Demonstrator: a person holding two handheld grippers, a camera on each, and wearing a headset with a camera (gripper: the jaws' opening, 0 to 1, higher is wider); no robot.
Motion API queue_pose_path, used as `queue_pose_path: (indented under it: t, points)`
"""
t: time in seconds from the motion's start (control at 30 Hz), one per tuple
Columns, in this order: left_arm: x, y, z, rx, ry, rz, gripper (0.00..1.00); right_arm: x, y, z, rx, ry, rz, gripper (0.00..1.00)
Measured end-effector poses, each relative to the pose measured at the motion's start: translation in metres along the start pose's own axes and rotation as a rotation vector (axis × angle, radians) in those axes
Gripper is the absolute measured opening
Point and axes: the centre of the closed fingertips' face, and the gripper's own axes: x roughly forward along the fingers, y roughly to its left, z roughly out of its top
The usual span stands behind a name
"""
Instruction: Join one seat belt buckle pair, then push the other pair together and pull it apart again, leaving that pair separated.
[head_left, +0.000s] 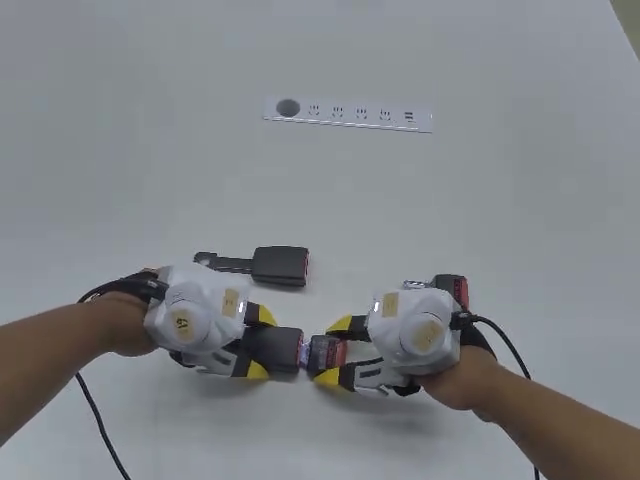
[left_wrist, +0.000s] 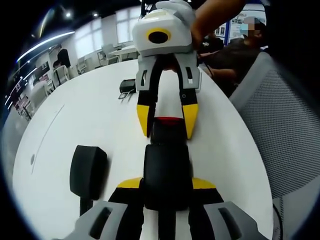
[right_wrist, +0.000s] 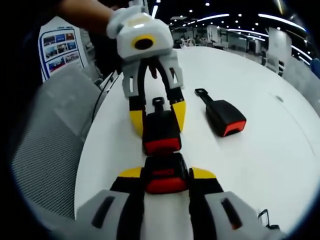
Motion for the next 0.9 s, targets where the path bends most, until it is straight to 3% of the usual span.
queue_pose_path:
  t: [0.4, 0.9]
  points:
    - [0.0002, 0.0006, -0.0011, -0.014, -0.021, 0.000, 0.34, -0.0005, -0.0011, 0.0016, 0.006, -0.028, -0.034, 0.33]
    - [0.0014, 0.0004, -0.0004, -0.010, -0.019, -0.008, 0.34, -0.0006, -0.0004, 0.0010, 0.015, -0.041, -0.041, 0.33]
